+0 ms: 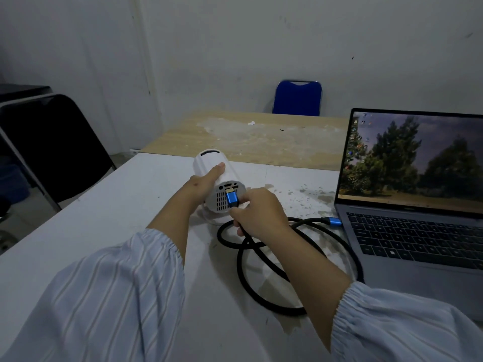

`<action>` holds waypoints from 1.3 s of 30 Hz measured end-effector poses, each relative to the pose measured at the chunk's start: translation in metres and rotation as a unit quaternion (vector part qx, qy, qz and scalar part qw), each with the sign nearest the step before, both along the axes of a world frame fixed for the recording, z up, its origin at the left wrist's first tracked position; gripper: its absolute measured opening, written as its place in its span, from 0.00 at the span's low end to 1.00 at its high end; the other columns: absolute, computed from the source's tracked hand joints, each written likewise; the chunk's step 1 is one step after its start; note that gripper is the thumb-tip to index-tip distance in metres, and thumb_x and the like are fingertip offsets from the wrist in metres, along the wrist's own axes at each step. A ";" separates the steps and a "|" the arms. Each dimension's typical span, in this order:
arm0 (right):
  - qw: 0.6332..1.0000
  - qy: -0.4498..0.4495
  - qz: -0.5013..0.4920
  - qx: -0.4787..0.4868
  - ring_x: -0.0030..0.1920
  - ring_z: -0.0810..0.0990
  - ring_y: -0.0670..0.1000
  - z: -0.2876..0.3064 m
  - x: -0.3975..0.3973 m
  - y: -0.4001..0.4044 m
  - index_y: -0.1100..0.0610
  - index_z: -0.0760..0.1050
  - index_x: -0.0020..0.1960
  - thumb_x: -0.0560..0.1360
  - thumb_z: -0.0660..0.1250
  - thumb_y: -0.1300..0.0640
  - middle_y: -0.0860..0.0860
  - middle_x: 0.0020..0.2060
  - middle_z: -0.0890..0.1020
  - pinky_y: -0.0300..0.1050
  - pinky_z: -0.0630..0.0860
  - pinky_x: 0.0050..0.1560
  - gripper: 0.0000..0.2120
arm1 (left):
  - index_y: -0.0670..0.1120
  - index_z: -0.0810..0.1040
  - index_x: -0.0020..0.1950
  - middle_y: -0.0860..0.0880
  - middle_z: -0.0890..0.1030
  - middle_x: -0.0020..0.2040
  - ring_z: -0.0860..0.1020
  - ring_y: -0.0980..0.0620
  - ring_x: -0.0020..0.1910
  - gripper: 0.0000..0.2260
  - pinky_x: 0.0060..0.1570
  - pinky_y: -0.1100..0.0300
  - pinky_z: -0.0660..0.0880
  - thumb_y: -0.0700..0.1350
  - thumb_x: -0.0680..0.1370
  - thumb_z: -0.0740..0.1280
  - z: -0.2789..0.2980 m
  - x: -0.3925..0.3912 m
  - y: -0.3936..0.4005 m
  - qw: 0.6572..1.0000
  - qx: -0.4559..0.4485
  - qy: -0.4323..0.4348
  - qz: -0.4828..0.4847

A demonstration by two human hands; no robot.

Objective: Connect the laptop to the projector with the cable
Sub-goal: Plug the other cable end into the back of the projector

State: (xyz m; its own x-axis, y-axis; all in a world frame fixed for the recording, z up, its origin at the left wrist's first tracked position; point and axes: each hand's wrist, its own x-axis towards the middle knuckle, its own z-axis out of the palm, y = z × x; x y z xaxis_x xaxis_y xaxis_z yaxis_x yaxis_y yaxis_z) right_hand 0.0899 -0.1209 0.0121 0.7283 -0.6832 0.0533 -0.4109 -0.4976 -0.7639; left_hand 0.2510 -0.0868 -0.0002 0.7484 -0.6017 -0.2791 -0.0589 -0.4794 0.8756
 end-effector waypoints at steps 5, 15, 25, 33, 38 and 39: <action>0.999 0.013 -0.017 -0.050 0.38 0.83 0.56 0.000 0.005 0.002 0.55 0.78 0.53 0.71 0.65 0.55 0.55 0.40 0.84 0.54 0.82 0.43 0.11 | 0.46 0.76 0.38 0.42 0.79 0.38 0.74 0.48 0.35 0.26 0.30 0.58 0.64 0.68 0.70 0.56 0.006 -0.003 0.000 0.999 0.017 0.040 -0.012; 0.997 0.011 -0.030 -0.075 0.39 0.82 0.58 0.001 0.009 0.003 0.57 0.77 0.53 0.74 0.61 0.52 0.57 0.41 0.83 0.54 0.81 0.44 0.13 | 0.43 0.77 0.35 0.40 0.80 0.36 0.79 0.43 0.38 0.29 0.49 0.51 0.77 0.69 0.69 0.56 0.006 -0.001 -0.001 0.998 0.008 0.052 -0.024; 0.995 0.020 -0.030 -0.098 0.38 0.82 0.57 0.005 0.012 0.003 0.57 0.78 0.53 0.74 0.61 0.53 0.57 0.40 0.83 0.43 0.75 0.34 0.13 | 0.45 0.76 0.38 0.41 0.80 0.37 0.79 0.44 0.37 0.26 0.32 0.56 0.78 0.68 0.69 0.58 0.008 -0.005 0.000 0.997 -0.011 0.075 -0.004; 0.984 0.045 -0.055 -0.164 0.36 0.75 0.54 0.007 0.016 0.004 0.58 0.77 0.49 0.72 0.62 0.53 0.52 0.36 0.77 0.40 0.62 0.27 0.11 | 0.43 0.75 0.51 0.42 0.79 0.40 0.77 0.44 0.39 0.29 0.32 0.56 0.73 0.68 0.69 0.59 0.007 -0.007 0.001 0.997 -0.024 0.080 0.001; 0.990 0.038 -0.045 -0.127 0.36 0.80 0.56 0.009 0.015 0.003 0.58 0.77 0.49 0.72 0.62 0.53 0.54 0.38 0.81 0.40 0.67 0.30 0.11 | 0.43 0.74 0.58 0.39 0.79 0.50 0.77 0.42 0.44 0.34 0.42 0.51 0.75 0.69 0.67 0.59 0.005 -0.005 0.001 0.996 -0.026 0.086 0.007; 0.992 0.033 -0.042 -0.111 0.37 0.81 0.57 0.009 0.014 0.003 0.58 0.78 0.50 0.72 0.62 0.54 0.55 0.39 0.83 0.41 0.70 0.31 0.11 | 0.42 0.73 0.60 0.38 0.79 0.54 0.77 0.41 0.47 0.35 0.48 0.49 0.76 0.69 0.67 0.59 0.004 -0.004 0.000 0.996 -0.025 0.084 0.008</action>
State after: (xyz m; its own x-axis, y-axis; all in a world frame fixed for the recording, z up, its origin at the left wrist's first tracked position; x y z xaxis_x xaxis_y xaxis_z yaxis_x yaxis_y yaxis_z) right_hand 0.1041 -0.1181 0.0214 0.6768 -0.7177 0.1639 -0.5030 -0.6134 -0.6088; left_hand 0.2471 -0.0865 0.0040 0.7026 -0.6070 -0.3714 0.0981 -0.4342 0.8954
